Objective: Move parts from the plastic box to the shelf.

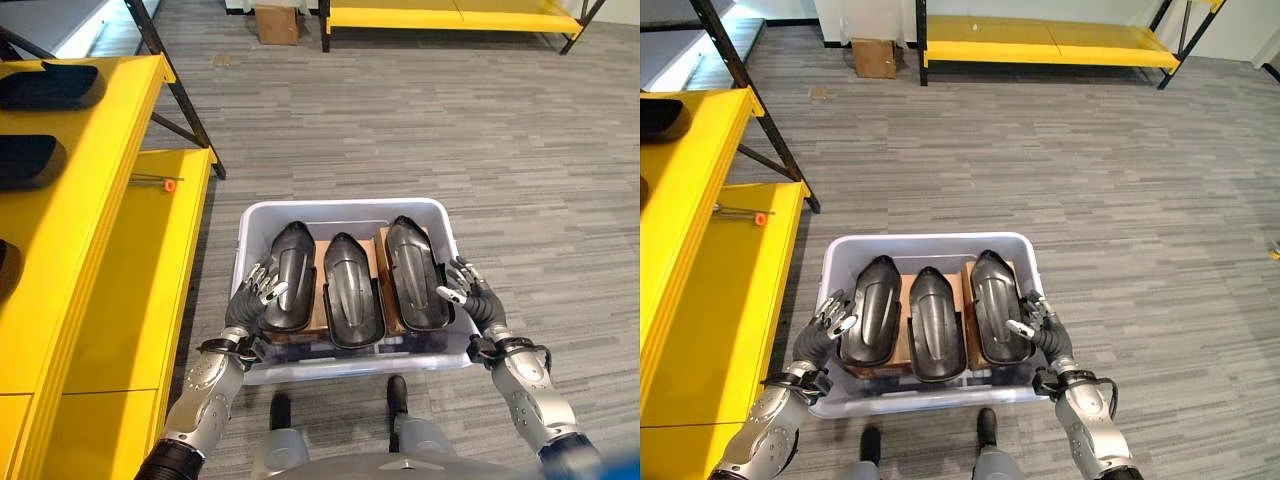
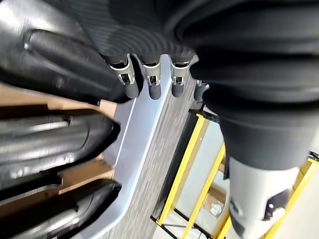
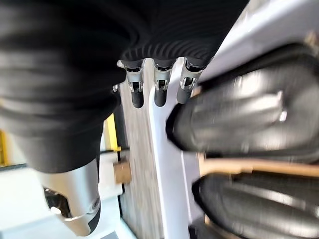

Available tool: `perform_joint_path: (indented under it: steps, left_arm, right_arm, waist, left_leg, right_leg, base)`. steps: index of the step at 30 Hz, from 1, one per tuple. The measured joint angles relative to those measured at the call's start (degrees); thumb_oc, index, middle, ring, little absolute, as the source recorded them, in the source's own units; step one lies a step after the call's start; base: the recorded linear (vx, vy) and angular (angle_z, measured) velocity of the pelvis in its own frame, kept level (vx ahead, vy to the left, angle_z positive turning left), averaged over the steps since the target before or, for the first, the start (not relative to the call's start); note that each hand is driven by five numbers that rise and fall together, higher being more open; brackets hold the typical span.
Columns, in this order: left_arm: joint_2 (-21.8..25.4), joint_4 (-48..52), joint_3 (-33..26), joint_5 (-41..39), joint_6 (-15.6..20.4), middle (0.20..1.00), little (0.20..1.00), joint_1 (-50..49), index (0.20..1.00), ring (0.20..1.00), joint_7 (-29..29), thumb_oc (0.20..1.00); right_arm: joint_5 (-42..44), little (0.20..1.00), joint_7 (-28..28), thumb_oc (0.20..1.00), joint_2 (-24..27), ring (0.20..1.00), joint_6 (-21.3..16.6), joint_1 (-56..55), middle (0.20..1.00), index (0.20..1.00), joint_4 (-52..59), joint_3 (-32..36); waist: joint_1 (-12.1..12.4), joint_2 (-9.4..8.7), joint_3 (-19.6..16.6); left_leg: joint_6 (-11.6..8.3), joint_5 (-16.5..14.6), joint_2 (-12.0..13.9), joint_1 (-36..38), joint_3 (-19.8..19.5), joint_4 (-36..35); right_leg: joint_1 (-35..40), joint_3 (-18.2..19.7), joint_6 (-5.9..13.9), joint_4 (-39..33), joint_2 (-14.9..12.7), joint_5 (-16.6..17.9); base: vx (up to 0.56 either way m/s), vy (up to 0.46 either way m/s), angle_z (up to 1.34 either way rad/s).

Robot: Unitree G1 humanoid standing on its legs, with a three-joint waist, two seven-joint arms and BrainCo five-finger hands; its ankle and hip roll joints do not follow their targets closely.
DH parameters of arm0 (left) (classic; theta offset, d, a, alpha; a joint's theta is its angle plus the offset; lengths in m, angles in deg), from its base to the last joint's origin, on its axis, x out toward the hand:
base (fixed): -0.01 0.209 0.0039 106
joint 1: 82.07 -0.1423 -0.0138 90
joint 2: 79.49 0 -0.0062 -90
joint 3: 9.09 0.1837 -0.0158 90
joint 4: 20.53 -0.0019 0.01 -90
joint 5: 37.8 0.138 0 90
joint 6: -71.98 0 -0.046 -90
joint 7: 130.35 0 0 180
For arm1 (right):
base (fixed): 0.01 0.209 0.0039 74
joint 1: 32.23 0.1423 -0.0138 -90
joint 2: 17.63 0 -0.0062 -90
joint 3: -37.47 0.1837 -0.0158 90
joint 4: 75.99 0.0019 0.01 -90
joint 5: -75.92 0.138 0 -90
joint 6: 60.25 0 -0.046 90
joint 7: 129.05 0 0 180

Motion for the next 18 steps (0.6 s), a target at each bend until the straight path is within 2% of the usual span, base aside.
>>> perform_joint_path:
  steps: [1, 2, 6, 8, 18]
  left_arm:
    - [-0.94, 0.06, 2.62, -0.11, 1.06, 1.0, 1.0, 7.7, 1.0, 1.0, -0.42, 1.0]
    - [-0.67, 0.83, 5.03, -0.57, 1.18, 1.0, 1.0, 12.01, 1.0, 1.0, -0.63, 1.0]
    - [-0.3, 4.49, 5.51, -1.78, 2.84, 1.0, 1.0, 13.17, 1.0, 1.0, -2.04, 1.0]
    - [-0.41, 4.5, 5.46, -3.2, 3.34, 1.0, 1.0, 12.26, 1.0, 1.0, -2.61, 1.0]
    - [0.35, 4.44, 6.71, -3.34, 4.59, 1.0, 1.0, 12.13, 1.0, 1.0, -4.17, 1.0]
  right_arm:
    - [0.0, 1.0, 3.9, 1.0, 0.49, 1.0, -1.34, 12.91, 1.0, 1.0, -7.89, 1.53]
    - [0.0, 1.0, 5.4, 1.0, 0.55, 1.0, -2.29, 21.54, 1.0, 1.0, -9.21, 0.75]
    - [0.08, 1.0, 9.5, 1.0, 0.06, 1.0, -4.12, 27.15, 1.0, 1.0, -10.83, -1.75]
    - [0.11, 1.0, 10.05, 1.0, -0.04, 1.0, -4.26, 24.91, 1.0, 1.0, -10.82, -3.22]
    - [0.06, 1.0, 14.33, 1.0, 0.04, 1.0, -4.86, 26.47, 1.0, 1.0, -12.82, -3.85]
  waist:
    - [-0.09, 0.63, 3.64]
    - [0.05, 1.97, 8.43]
    - [0.57, 3.66, 13.5]
    - [1.58, 3.69, 13.51]
    - [1.7, 3.81, 13.22]
  left_leg:
    - [-0.51, 2.06, 0.58, -5.35, -0.26, 0.29]
    - [-1.46, 3.51, 0.74, -7.47, -0.6, 0.16]
    - [-1.59, 3.69, 0.51, -12.63, -1.35, 2.63]
    - [-1.56, 3.59, 0.59, -11.89, -1.18, 2.56]
    - [-1.11, 3.33, 0.14, -14.32, -1.18, 3.96]
  right_leg:
    - [-5.19, -0.04, -0.66, 0.31, 0.77, 2.67]
    - [-7.31, -0.07, -1.17, 0.32, 1.21, 3.74]
    - [-11.82, -0.05, -1.27, 1.92, 0.9, 4.14]
    - [-11.31, 0.03, -1.28, 1.91, 0.9, 4.1]
    - [-13.27, 0.16, -1.24, 2.01, 0.46, 4.44]
  base:
    - [-0.35, -0.017, -0.06]
    - [-0.35, 0.011, 0.03]
    - [-0.15, 0.006, 0.03]
    - [-0.08, 0.007, -0.02]
    - [-0.05, 0.002, -0.01]
